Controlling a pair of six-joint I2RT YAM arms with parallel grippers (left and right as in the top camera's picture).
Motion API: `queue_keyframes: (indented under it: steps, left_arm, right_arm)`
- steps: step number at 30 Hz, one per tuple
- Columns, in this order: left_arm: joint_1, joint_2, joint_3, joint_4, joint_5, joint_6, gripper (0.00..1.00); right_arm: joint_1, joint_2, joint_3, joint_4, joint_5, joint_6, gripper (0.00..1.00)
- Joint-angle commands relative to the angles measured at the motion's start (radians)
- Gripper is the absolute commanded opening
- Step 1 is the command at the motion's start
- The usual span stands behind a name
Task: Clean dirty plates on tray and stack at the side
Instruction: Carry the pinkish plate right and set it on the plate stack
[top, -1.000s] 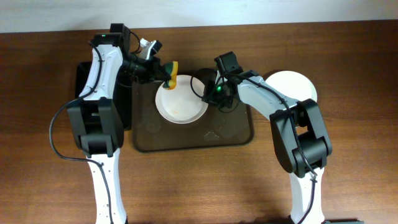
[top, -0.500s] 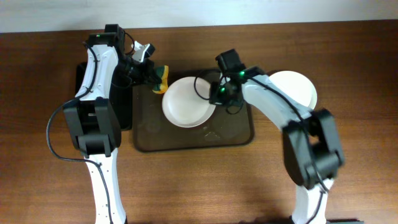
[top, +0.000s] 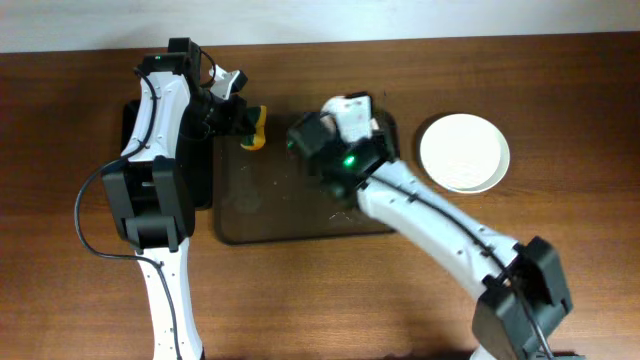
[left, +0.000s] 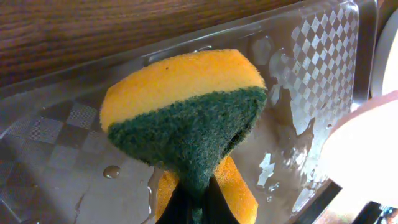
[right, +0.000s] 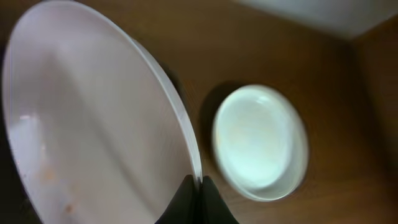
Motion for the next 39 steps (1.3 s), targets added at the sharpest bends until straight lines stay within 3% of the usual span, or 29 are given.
queue_keyframes:
  steps: [1,7,17,20,24,28,30,34,39]
  left_arm:
    - [0.001,0.016,0.021,0.005,0.007,-0.005,0.0]
    - [0.001,0.016,0.021,0.005,0.007,-0.005,0.0]
    - [0.001,0.016,0.021,0.005,0.007,-0.005,0.0]
    - [0.001,0.016,0.021,0.005,0.007,-0.005,0.0]
    - [0.001,0.016,0.021,0.005,0.007,-0.005,0.0]
    - [0.001,0.016,0.021,0.005,0.007,-0.005,0.0]
    - [0.001,0.016,0.021,0.005,0.007,-0.005,0.0]
    - [0.001,0.016,0.021,0.005,0.007,-0.005,0.0]
    - [0.001,0.016,0.021,0.005,0.007,-0.005,0.0]
  right_arm:
    - [0.105,-0.024,0.004,0.0,0.389,0.02,0.04]
    - [0.2,-0.024,0.004,0.002,0.598,0.026,0.04]
    - [0.2,-0.024,0.004,0.005,0.582,0.035,0.04]
    - [0.173,-0.024,0.004,0.011,0.391,0.058,0.04]
    - [-0.002,-0.026,0.004,0.009,-0.185,0.056,0.04]
    - [-0.318,-0.039,0.004,0.011,-0.772,-0.043,0.04]
    - [-0.46,-0.039,0.004,0.003,-0.941,-0.076,0.04]
    - [-0.76,-0.038,-0.003,-0.063,-1.001,-0.087,0.04]
    - [-0.953,-0.037,-0.085,-0.022,-0.891,-0.075,0.04]
